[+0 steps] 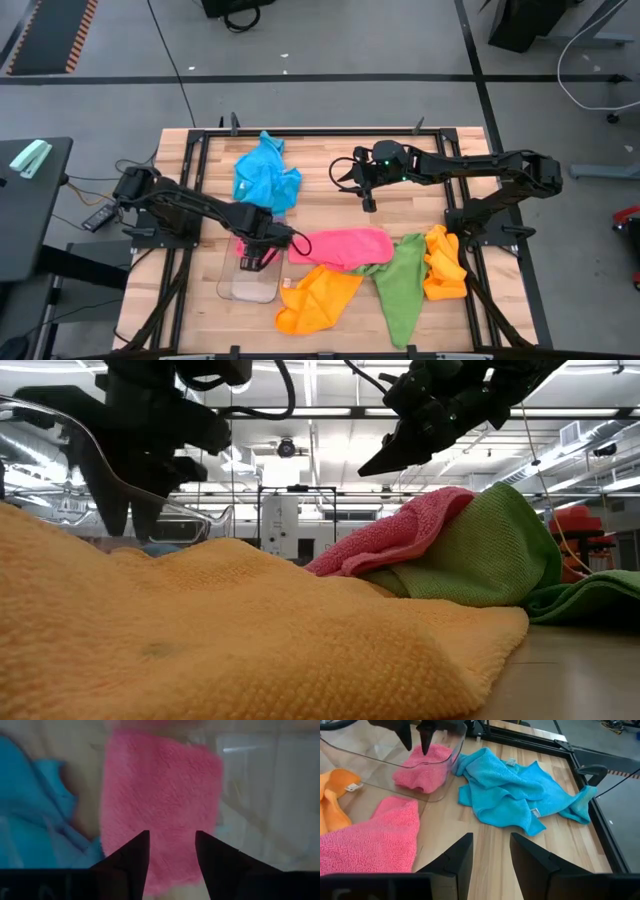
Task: Fold microfiber towels
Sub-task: Fold the pink microfiber cloth
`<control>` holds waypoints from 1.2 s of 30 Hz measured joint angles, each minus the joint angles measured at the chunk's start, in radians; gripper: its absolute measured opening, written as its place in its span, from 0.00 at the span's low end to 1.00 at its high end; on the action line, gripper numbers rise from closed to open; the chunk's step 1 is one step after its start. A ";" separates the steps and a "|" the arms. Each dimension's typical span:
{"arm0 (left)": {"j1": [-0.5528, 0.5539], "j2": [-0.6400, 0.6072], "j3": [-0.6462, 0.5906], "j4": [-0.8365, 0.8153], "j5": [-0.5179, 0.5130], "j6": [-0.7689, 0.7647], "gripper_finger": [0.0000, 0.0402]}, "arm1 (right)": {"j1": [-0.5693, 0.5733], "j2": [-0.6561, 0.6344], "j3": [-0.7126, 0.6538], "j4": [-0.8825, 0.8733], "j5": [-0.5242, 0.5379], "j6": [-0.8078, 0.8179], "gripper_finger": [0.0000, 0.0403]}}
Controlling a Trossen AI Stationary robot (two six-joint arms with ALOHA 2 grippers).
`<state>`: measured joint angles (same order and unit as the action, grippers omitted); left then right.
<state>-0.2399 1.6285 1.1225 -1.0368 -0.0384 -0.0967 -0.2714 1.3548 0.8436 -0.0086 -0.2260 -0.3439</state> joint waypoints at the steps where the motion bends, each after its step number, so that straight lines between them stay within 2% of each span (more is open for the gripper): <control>1: -0.002 0.003 0.000 -0.001 0.005 -0.008 0.40 | 0.000 0.000 0.000 0.000 0.000 0.000 0.34; 6: -0.018 0.003 0.023 -0.012 0.010 -0.023 0.36 | 0.000 0.000 0.000 0.000 0.000 0.000 0.34; 14: -0.020 0.002 0.209 -0.136 -0.009 -0.021 0.29 | 0.000 0.002 0.000 -0.029 -0.019 0.029 0.34; 17: -0.020 0.002 0.237 -0.152 -0.055 0.007 0.27 | 0.000 0.012 0.000 -0.024 -0.019 0.048 0.34; 27: 0.004 -0.009 0.239 -0.196 -0.195 0.121 0.20 | 0.038 0.034 0.000 0.007 -0.016 0.113 0.34; 36: 0.109 -0.105 0.196 -0.082 -0.225 0.233 0.10 | 0.088 0.034 0.000 -0.001 -0.014 0.148 0.34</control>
<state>-0.1307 1.5231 1.3190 -1.1188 -0.2630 0.1360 -0.1837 1.3884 0.8436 -0.0097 -0.2398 -0.1959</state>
